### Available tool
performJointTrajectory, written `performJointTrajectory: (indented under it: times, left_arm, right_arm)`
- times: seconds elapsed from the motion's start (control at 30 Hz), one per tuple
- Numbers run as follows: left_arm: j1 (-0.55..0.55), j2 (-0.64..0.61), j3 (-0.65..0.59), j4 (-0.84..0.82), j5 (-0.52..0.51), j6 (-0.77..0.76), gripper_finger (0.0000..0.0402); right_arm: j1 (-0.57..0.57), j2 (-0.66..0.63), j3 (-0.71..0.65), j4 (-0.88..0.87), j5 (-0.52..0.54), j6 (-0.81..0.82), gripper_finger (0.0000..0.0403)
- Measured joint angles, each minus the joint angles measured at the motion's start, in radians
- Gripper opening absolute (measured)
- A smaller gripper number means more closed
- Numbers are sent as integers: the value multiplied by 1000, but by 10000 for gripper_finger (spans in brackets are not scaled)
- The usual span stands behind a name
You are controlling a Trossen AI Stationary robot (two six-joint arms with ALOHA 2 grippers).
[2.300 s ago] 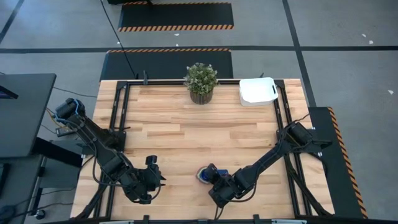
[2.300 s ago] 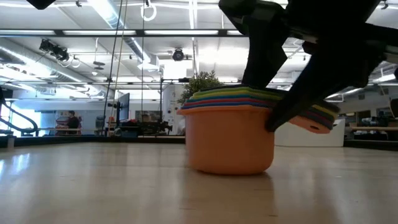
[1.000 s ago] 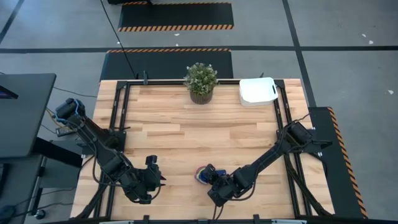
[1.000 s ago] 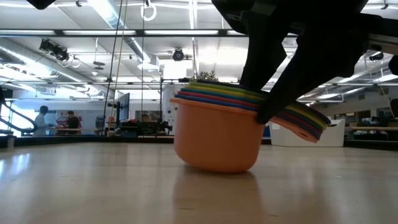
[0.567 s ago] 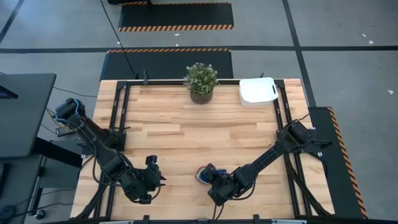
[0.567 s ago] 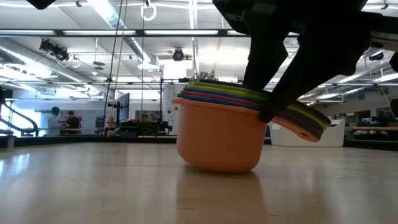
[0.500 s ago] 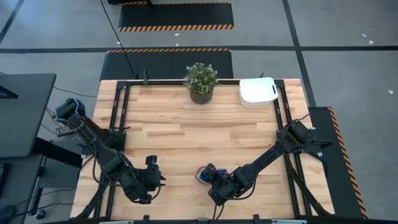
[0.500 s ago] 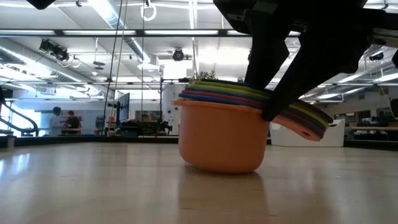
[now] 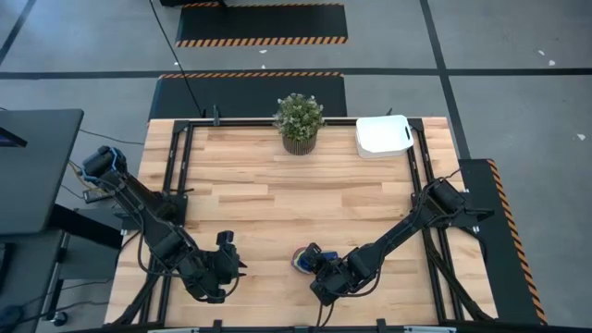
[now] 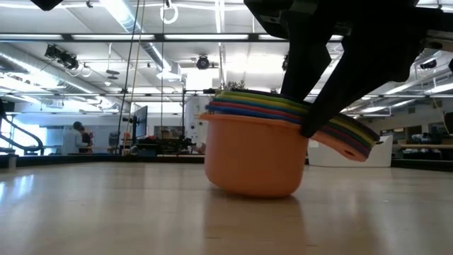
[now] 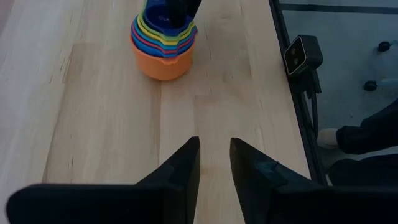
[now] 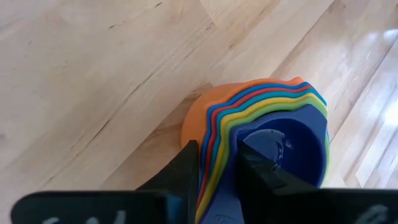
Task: Nest measuring cups in basket
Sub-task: Put the stacked measuring cups into the white bin
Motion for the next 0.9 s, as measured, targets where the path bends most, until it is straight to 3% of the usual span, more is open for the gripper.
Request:
performJointTrajectory:
  times: [0.23,0.5,0.67,0.9]
  left_arm:
    - [0,0,0,0,0,0,96]
    - [0,0,0,0,0,0,96]
    - [0,0,0,0,0,0,96]
    - [0,0,0,0,0,0,96]
  right_arm:
    - [-1,-1,1,0,1,0,71]
    - [0,-2,1,1,27,-1,22]
    - [-1,-2,1,1,103,-9,26]
    - [0,-2,40,-24,83,-12,24]
